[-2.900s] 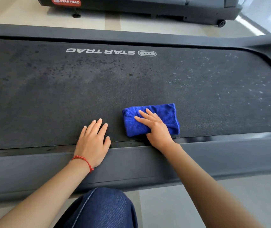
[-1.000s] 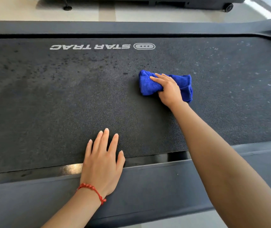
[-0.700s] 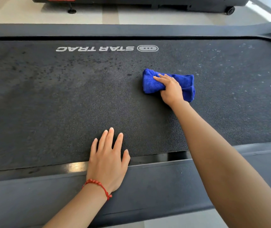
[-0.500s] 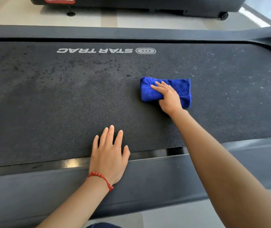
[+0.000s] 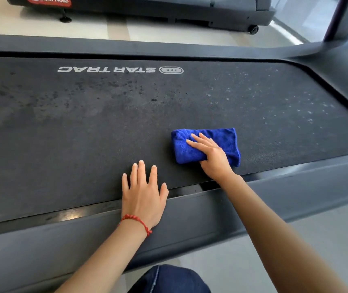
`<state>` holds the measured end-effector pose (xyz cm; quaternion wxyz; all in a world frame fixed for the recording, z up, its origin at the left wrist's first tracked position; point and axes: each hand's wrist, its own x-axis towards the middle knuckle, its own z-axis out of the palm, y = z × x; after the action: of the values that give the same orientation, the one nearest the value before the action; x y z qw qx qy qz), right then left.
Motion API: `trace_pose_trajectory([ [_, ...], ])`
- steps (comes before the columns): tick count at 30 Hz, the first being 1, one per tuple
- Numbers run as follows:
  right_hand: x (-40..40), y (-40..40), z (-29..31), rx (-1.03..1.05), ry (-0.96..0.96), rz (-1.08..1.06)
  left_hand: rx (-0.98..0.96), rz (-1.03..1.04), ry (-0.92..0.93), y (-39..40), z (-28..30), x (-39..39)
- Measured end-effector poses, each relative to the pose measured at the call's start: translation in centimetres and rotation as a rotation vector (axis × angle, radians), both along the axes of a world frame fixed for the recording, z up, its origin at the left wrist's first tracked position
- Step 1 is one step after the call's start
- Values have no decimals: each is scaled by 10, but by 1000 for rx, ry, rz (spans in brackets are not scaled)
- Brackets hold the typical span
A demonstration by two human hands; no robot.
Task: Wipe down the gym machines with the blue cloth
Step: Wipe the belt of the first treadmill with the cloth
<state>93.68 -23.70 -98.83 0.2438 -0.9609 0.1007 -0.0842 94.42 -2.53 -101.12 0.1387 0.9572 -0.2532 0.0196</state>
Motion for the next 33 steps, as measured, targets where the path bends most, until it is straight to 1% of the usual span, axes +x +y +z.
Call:
trace_pose_trajectory([
  [6, -18, 7, -9, 15, -23, 24, -12, -17, 16, 0, 1, 1],
  [12, -21, 2, -7, -10, -11, 72, -27, -39, -53, 0, -2, 0],
  [18, -40, -19, -7, -15, -3, 98, -38, -60, -98, -6, 5, -4],
  [28, -72, -75, 0, -37, 30, 124, -28, -70, -92, -65, 12, -22],
  [33, -80, -93, 1, -37, 36, 141, 43, -52, -41, -91, 17, -36],
])
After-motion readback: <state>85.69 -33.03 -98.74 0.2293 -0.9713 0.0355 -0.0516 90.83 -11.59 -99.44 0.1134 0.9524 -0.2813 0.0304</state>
